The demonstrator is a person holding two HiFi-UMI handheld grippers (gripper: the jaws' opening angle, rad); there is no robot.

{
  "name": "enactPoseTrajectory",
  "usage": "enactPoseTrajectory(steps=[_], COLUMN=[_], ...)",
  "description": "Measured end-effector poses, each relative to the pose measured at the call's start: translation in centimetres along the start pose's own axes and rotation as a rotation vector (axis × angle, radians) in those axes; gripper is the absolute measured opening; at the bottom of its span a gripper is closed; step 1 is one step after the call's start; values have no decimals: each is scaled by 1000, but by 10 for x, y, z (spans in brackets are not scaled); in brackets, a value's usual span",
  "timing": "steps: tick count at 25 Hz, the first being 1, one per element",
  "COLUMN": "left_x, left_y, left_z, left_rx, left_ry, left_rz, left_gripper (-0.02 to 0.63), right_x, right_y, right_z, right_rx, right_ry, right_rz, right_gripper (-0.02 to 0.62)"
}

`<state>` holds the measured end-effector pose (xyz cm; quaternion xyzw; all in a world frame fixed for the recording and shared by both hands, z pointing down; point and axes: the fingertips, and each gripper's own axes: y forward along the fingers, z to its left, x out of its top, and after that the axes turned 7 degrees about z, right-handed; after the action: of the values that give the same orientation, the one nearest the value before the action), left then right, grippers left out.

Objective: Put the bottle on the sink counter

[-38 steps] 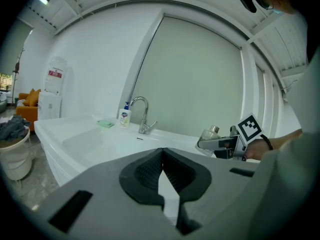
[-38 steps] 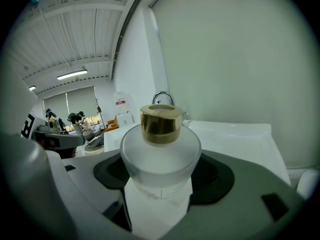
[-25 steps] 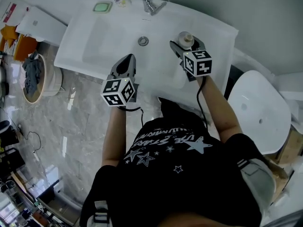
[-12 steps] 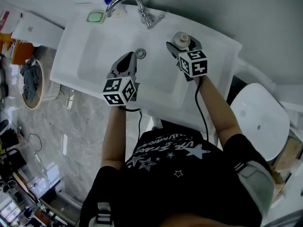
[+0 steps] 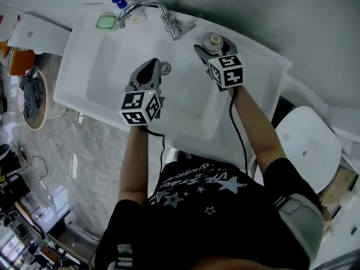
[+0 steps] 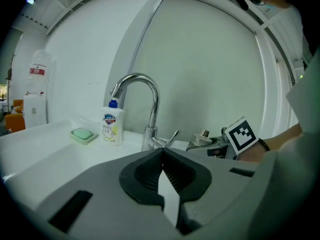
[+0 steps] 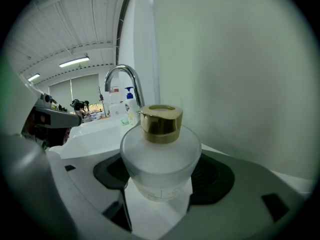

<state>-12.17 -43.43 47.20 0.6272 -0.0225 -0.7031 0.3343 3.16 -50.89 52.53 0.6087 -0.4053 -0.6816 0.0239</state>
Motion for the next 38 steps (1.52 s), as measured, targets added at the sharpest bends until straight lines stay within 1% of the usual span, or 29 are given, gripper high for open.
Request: enactPoseTrajectory(steps=[3,6,15,25,28,33,38], left_x=[0,-3,-9,-12,-14,-14,-15], left_y=[7,13,28,30,31,32,32], left_z=[5,10,13,16,16,12,12], left_rx=[7,16,15,18,19,16,17], left_ry=[-6,-13,-18,-28,-30,-29,-29], left_rz=[4,13,39,49,50,53,53], left_gripper=[9,9,9,9,9,9,9], right_x=[0,-2,-6,-13,-13,-14,-15], right_y=[12,21,40,53,54,54,56], right_z=[-5,-9,-15,-13,-15,-15,-15], right_rx=[-15,-24,-20,-27,-36,-57,-42], right_ry=[-43,-59,-72,-91,-84,-108,-121], right_rz=[18,36,72,107,109,106,106], right_gripper=[321,321,321,321,321,321,321])
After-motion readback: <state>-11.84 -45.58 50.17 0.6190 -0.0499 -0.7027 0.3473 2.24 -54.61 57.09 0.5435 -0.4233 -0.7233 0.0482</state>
